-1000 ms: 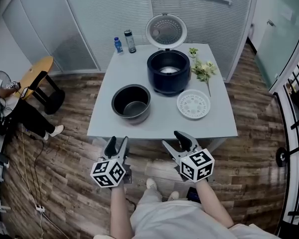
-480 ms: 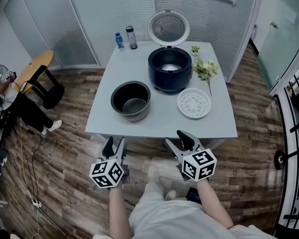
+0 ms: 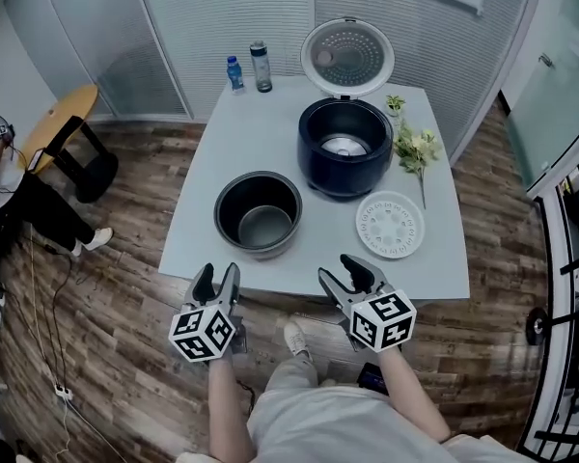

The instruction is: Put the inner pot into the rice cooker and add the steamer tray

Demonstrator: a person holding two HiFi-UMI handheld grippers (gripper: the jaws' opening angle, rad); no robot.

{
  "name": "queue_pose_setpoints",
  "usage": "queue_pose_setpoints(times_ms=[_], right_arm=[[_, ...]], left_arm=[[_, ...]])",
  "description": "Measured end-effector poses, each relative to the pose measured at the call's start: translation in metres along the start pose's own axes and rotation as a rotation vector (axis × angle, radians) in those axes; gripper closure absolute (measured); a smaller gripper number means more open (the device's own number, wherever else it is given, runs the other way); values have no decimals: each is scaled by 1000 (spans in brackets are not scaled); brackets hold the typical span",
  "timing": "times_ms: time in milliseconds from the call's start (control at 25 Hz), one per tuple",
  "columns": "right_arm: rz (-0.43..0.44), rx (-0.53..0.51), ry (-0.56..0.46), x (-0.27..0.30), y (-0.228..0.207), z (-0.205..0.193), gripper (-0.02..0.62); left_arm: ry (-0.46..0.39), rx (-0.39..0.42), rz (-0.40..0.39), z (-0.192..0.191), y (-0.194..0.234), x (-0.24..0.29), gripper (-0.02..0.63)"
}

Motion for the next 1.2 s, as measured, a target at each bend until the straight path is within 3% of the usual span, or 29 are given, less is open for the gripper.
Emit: queue_pose_setpoints(times_ms=[560,880,1200], right_arm=[[-12,37,119,141,-52,21,357],[-51,62,169,185,-65,8,359],[-93,74,214,206,-68,-5,359]], left_arm=[[129,-45,34,1,75,118,370],[180,-73,34,-11,101,140,370],[166,-152,-6,-14,113,152,370]])
Point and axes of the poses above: the fingertips, and each gripper's own axes: x forward along the fingers, y to its left, z out of its top, the point moved 5 cm from there along -x, backward along the fingers, and after that the axes turned 3 degrees about x, right-handed, at the moved point
